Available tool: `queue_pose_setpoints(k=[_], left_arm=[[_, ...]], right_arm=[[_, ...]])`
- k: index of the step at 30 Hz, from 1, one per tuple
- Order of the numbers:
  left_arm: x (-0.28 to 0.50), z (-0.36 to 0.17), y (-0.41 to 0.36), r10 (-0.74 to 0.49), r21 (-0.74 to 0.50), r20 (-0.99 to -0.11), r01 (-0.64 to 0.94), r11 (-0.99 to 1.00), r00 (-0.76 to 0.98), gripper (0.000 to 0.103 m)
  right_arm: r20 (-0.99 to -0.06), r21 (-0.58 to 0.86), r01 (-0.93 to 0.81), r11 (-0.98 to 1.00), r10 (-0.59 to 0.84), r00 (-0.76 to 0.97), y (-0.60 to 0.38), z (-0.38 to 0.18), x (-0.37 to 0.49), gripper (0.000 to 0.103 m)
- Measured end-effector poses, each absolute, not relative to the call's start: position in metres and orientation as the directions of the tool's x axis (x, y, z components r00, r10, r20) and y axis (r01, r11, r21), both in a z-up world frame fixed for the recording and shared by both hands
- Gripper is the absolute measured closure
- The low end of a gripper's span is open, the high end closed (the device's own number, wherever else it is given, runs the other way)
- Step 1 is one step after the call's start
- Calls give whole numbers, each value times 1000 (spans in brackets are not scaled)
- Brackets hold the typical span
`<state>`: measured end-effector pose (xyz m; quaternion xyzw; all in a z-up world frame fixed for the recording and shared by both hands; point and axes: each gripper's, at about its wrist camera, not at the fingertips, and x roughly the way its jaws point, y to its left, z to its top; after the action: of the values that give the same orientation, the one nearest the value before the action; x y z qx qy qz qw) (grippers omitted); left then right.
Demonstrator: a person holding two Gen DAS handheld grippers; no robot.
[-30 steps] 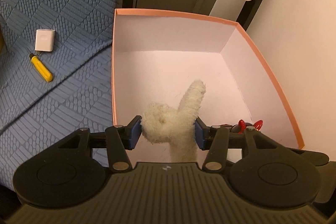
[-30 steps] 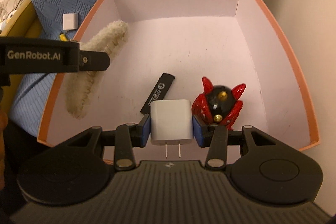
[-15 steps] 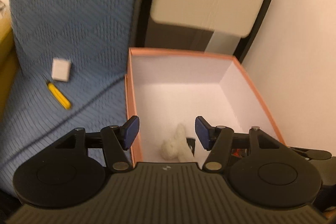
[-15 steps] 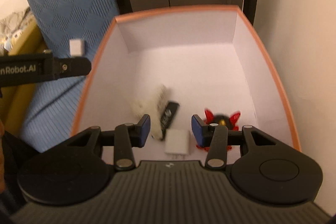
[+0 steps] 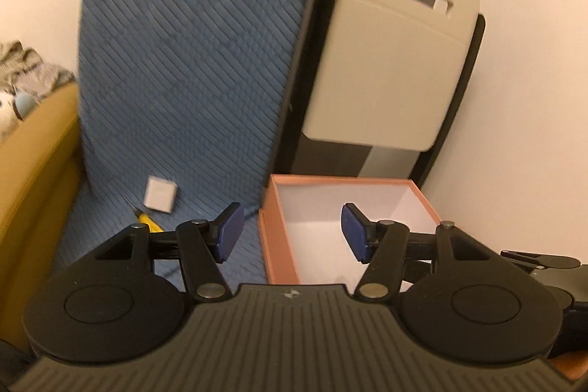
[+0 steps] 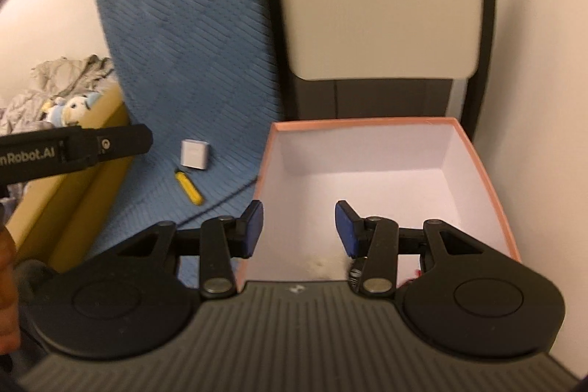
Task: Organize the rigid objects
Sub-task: 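Withdraw both tools from the box back toward the seat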
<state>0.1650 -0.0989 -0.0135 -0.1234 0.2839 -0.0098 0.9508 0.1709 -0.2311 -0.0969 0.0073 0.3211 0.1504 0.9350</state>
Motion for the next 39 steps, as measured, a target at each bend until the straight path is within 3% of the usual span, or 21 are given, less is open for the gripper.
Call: queue_pose_setpoints(k=[17, 39], left_arm=[[112, -58, -21, 28, -217, -489, -152, 964, 872, 38], [101, -146, 23, 45, -219, -535, -189, 957, 844, 38]], right_arm=[[-509, 107, -363, 926, 364, 780, -155, -110, 137, 56], [-564, 98, -393, 914, 376, 735, -112, -200, 137, 56]])
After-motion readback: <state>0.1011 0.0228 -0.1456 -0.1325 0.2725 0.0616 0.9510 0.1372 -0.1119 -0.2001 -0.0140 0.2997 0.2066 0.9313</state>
